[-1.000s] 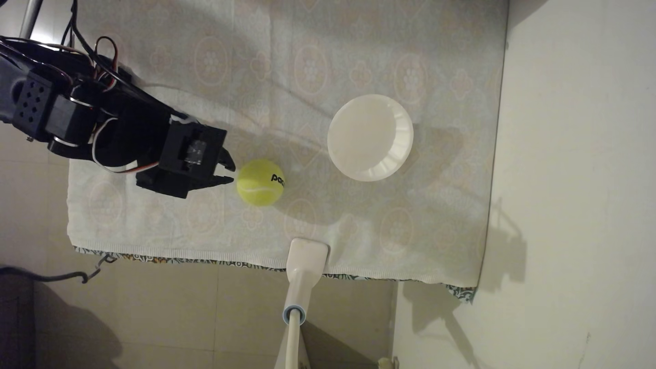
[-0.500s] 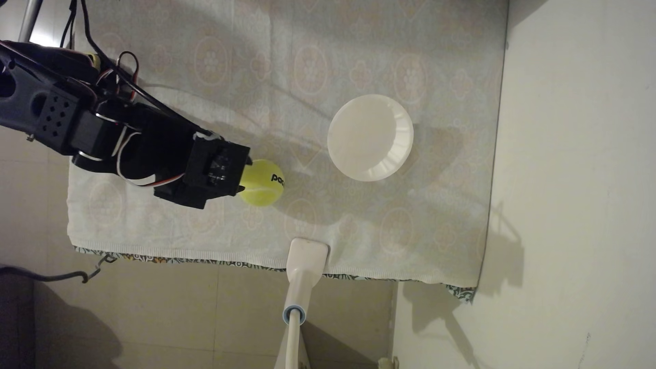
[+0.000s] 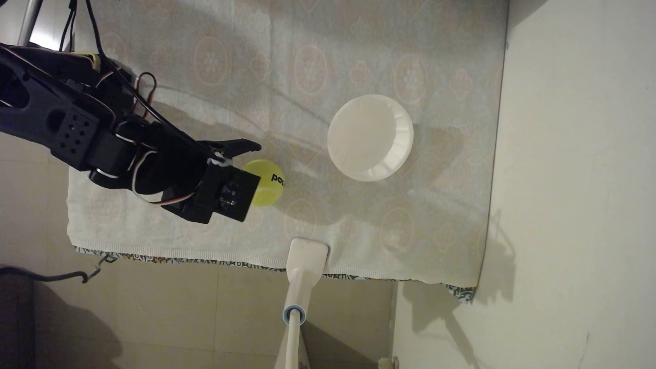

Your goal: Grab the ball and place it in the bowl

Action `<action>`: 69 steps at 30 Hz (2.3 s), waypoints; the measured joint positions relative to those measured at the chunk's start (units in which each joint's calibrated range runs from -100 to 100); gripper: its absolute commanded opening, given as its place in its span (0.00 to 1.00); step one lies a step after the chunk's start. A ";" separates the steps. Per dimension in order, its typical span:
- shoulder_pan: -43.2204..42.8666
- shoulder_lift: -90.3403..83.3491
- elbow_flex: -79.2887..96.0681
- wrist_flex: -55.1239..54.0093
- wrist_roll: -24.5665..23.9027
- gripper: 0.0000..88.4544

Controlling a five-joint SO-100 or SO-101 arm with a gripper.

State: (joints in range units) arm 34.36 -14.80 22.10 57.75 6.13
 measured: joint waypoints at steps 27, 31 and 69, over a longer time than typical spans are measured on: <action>4.81 12.18 -1.90 -5.66 0.00 0.44; 5.61 15.19 -2.53 -6.73 0.00 0.44; 3.55 22.82 -1.90 -12.22 -1.27 0.42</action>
State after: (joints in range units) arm 37.92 8.02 20.20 45.53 4.86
